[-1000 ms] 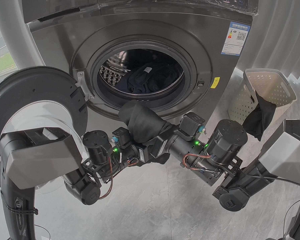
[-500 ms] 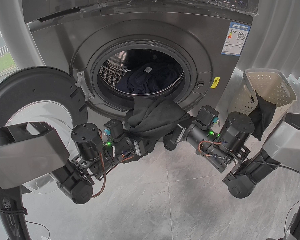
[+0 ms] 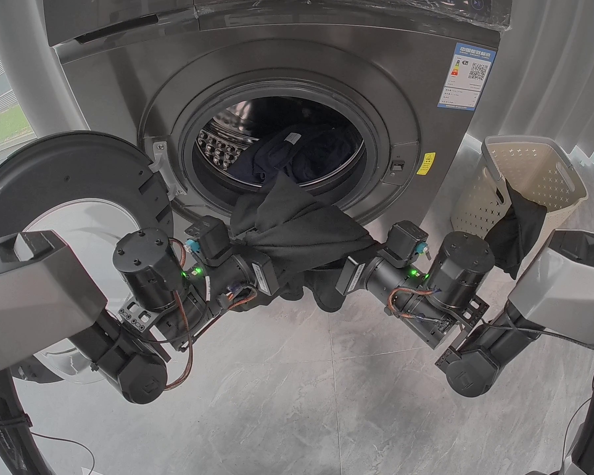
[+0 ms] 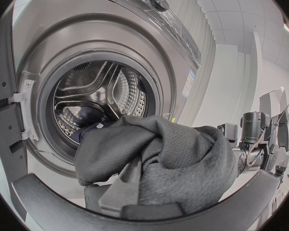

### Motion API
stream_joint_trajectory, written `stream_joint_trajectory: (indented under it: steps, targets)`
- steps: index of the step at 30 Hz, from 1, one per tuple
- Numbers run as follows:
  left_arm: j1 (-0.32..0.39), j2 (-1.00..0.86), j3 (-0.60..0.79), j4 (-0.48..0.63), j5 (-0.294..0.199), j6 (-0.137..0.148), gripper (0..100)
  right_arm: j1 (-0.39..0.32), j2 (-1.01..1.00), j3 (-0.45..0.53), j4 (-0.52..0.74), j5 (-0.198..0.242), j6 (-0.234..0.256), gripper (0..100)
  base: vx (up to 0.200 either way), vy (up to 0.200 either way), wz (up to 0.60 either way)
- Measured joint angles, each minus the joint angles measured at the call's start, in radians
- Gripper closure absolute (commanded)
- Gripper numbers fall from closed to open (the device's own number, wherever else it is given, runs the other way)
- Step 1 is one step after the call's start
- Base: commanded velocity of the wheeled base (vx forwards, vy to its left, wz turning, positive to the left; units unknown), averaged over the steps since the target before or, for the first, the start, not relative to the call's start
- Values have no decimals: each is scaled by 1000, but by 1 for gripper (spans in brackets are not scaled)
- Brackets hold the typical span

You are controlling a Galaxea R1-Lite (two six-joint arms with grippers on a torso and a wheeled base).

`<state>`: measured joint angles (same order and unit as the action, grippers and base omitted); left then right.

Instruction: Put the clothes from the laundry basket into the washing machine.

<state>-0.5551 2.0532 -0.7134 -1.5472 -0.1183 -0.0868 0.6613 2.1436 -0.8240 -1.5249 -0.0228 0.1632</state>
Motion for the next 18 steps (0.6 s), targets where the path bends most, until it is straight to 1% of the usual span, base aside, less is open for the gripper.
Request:
stream_joint_trajectory:
  steps: [5,10,13,18]
  targets:
    - [0,-10,10,0,0,-5,100,20,-3,-2,-3,0,8,0,0,0,0]
    - [0,-32,21,0,0,-20,100,37,-14,22,0,1,6,0,0,0,0]
    - [0,-58,39,0,0,-27,100,52,-30,78,-2,14,-1,0,0,0,0]
    - [4,-141,108,1,0,-42,100,88,-86,219,-12,67,-17,0,0,0,0]
